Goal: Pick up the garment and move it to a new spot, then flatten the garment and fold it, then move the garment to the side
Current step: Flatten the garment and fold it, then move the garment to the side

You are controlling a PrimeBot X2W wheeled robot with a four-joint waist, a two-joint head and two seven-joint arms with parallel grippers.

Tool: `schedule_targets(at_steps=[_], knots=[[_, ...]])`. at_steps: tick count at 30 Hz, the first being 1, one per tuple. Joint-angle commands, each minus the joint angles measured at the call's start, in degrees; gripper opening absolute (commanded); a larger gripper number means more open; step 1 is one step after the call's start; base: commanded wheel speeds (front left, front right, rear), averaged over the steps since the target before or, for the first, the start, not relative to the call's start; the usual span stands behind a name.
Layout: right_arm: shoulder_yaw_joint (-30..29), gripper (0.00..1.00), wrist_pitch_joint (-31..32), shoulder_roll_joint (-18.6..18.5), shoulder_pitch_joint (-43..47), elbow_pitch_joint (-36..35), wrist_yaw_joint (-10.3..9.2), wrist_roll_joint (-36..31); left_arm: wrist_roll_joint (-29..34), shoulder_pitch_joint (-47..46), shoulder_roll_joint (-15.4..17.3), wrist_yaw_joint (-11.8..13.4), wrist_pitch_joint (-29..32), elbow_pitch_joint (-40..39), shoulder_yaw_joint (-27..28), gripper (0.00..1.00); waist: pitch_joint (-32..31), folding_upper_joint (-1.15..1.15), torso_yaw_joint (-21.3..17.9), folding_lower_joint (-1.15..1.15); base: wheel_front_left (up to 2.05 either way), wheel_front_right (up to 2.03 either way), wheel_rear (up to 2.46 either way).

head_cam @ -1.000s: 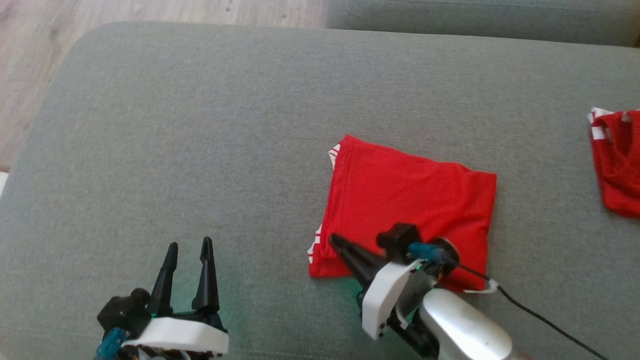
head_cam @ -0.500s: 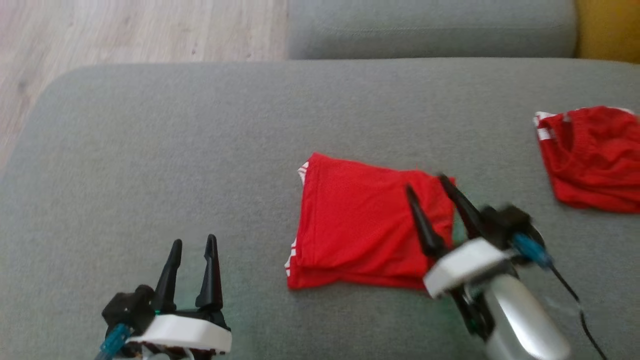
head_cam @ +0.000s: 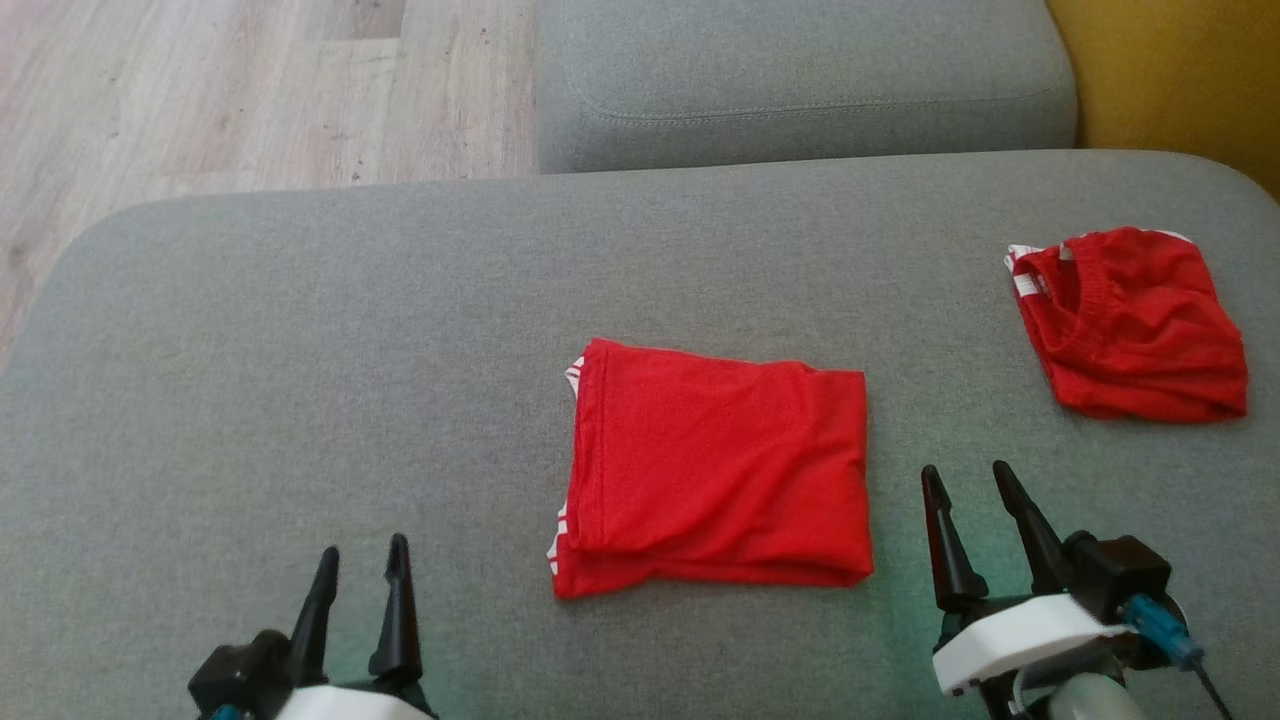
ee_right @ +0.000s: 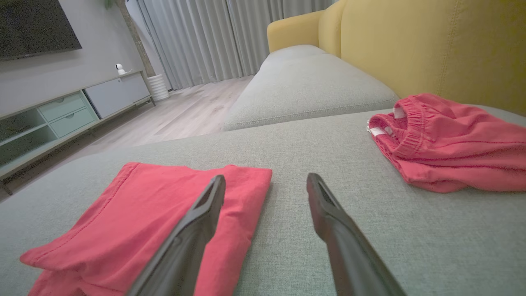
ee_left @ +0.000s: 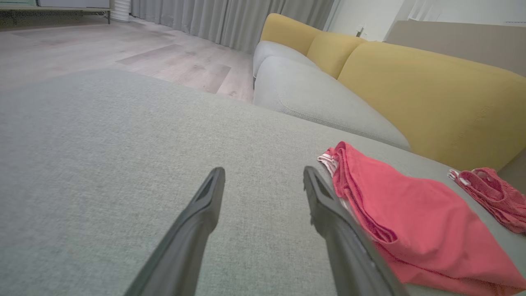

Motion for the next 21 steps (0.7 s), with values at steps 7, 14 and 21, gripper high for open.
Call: schedule_targets(at_steps=[7,14,21], knots=[[0.80,1.00,-0.44,0.08,-1.26,-2.73,0.37,-2.76,0.93,-1.08,0.75,1.10,-0.65,-2.04,2.40,1.00,-0.15,0.00,0.42,0.01,0.00,0.00,0.00],[0.80,1.00,-0.33,0.08,-1.06,-2.75,0.37,-2.71,1.07,-0.98,0.89,1.06,-0.66,-1.95,2.18,1.00,-0.36,0.00,0.66,0.01,0.00,0.00,0.00],[0.50,1.00,-0.18,0.08,-0.75,-2.72,0.37,-2.66,1.25,-0.70,0.98,1.26,-0.68,-1.98,2.02,1.00,-0.55,0.00,0.92,0.01,0.00,0.00,0.00]])
